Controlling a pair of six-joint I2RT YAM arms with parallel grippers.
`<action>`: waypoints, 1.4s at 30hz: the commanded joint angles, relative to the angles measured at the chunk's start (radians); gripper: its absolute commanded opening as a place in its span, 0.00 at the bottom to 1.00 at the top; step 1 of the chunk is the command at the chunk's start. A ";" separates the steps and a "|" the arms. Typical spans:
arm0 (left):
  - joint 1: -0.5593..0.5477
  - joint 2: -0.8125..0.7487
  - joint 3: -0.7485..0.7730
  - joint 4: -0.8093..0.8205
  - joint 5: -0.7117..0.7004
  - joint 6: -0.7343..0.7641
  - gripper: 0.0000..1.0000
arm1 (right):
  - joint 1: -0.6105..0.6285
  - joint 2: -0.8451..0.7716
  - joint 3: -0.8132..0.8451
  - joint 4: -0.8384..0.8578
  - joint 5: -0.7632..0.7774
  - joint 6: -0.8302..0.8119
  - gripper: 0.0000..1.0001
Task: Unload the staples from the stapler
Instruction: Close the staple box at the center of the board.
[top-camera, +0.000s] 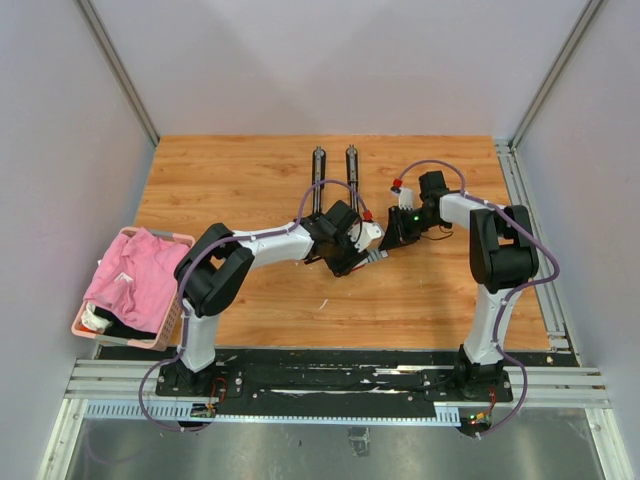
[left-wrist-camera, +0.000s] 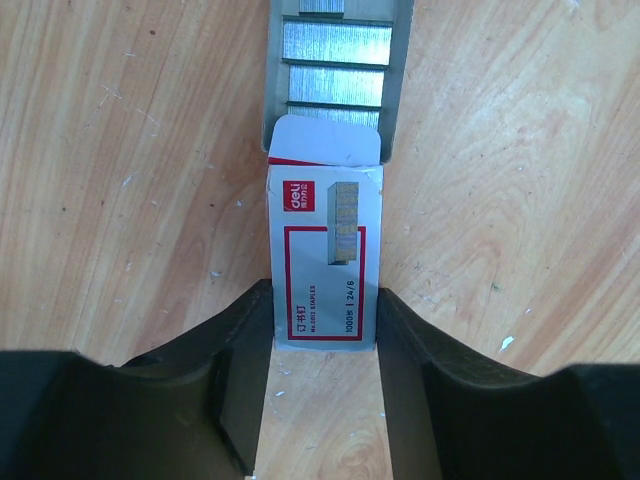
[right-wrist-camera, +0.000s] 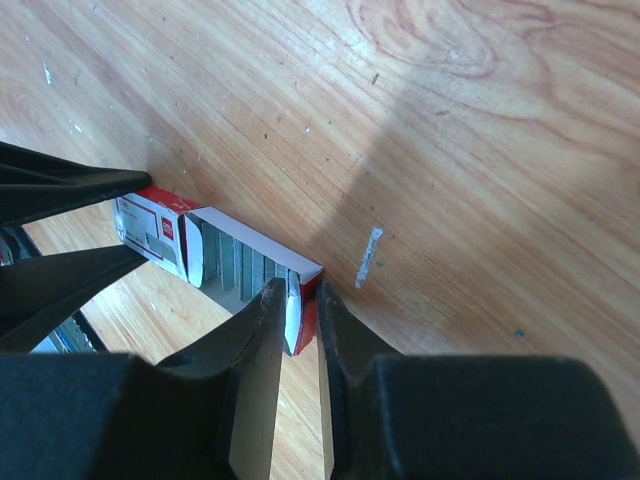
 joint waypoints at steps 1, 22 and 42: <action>0.004 0.062 -0.046 -0.095 -0.018 0.039 0.45 | 0.018 0.018 0.019 -0.022 -0.008 -0.015 0.20; 0.004 0.080 -0.062 -0.082 0.004 0.026 0.45 | 0.029 0.031 0.032 -0.005 -0.033 0.011 0.20; 0.007 0.072 -0.081 -0.052 -0.028 0.020 0.52 | -0.093 -0.150 0.040 -0.094 -0.089 -0.244 0.57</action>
